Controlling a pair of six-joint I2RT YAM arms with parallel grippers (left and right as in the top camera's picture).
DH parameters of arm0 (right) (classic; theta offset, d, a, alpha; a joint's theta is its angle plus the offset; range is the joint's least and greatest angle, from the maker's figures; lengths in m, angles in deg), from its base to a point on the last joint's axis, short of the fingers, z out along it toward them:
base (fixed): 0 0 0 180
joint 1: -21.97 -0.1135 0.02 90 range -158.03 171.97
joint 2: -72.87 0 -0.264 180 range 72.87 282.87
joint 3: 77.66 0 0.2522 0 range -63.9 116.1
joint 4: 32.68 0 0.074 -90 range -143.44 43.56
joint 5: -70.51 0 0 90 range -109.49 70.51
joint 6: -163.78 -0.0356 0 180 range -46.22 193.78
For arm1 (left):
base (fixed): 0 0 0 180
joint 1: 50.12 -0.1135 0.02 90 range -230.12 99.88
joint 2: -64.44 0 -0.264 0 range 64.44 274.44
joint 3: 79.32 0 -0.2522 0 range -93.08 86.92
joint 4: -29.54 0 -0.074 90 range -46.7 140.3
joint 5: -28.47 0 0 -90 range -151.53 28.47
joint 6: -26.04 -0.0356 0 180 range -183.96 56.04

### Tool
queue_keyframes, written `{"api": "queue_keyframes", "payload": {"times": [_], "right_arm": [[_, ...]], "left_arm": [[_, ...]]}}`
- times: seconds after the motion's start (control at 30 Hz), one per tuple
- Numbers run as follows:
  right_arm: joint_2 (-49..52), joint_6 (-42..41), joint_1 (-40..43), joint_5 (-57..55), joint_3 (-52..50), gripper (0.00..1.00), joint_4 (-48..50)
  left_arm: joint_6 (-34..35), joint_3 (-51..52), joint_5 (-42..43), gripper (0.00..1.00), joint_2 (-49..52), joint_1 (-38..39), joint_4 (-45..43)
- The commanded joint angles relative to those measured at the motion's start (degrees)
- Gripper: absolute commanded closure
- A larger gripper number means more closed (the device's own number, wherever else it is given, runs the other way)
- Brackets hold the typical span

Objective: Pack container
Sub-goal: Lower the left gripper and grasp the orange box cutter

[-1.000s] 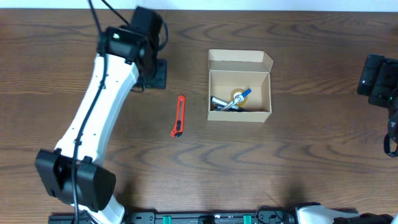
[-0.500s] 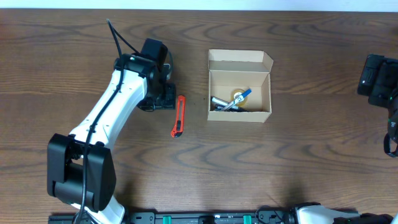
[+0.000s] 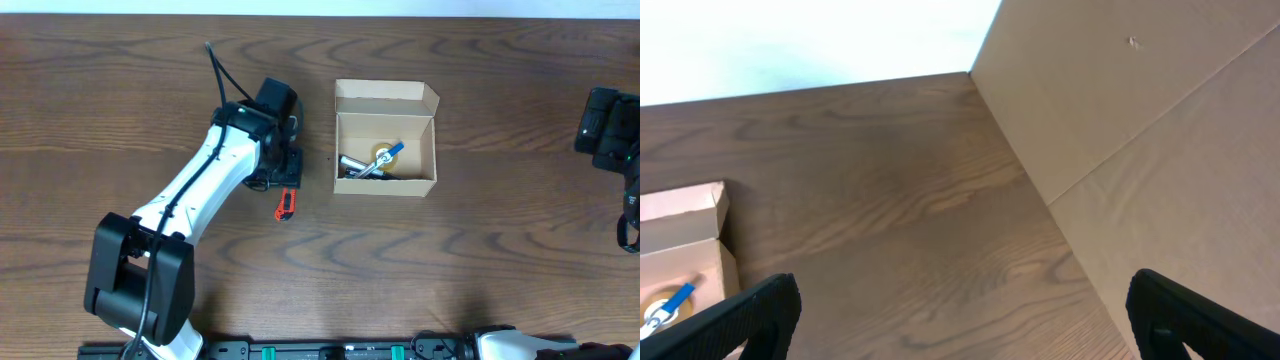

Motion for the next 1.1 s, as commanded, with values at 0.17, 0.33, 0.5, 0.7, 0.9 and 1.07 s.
{"api": "queue_keyframes", "payload": {"times": [0.17, 0.33, 0.5, 0.7, 0.9, 1.07], "right_arm": [[0.09, -0.61, 0.37, -0.61, 0.07, 0.01, -0.17], [0.09, -0.61, 0.37, -0.61, 0.07, 0.01, -0.17], [0.09, -0.63, 0.37, -0.61, 0.07, 0.01, -0.17], [0.09, -0.63, 0.37, -0.61, 0.07, 0.01, -0.17], [0.09, -0.61, 0.37, -0.61, 0.07, 0.01, -0.17], [0.09, -0.63, 0.37, -0.61, 0.07, 0.01, -0.15]], "left_arm": [[1.66, 0.52, -8.72, 0.49, 1.01, 1.73, -0.44], [1.68, 0.63, -9.09, 0.47, 1.03, 1.86, -1.57], [2.78, 2.97, -9.53, 0.47, 1.07, 1.86, -4.57], [3.15, 7.1, -8.96, 0.47, 1.07, 1.86, -7.67], [3.13, 7.72, -6.93, 0.47, 1.07, 2.95, -9.33], [3.13, 7.72, -7.19, 0.45, 1.4, 5.86, -11.13]]}}
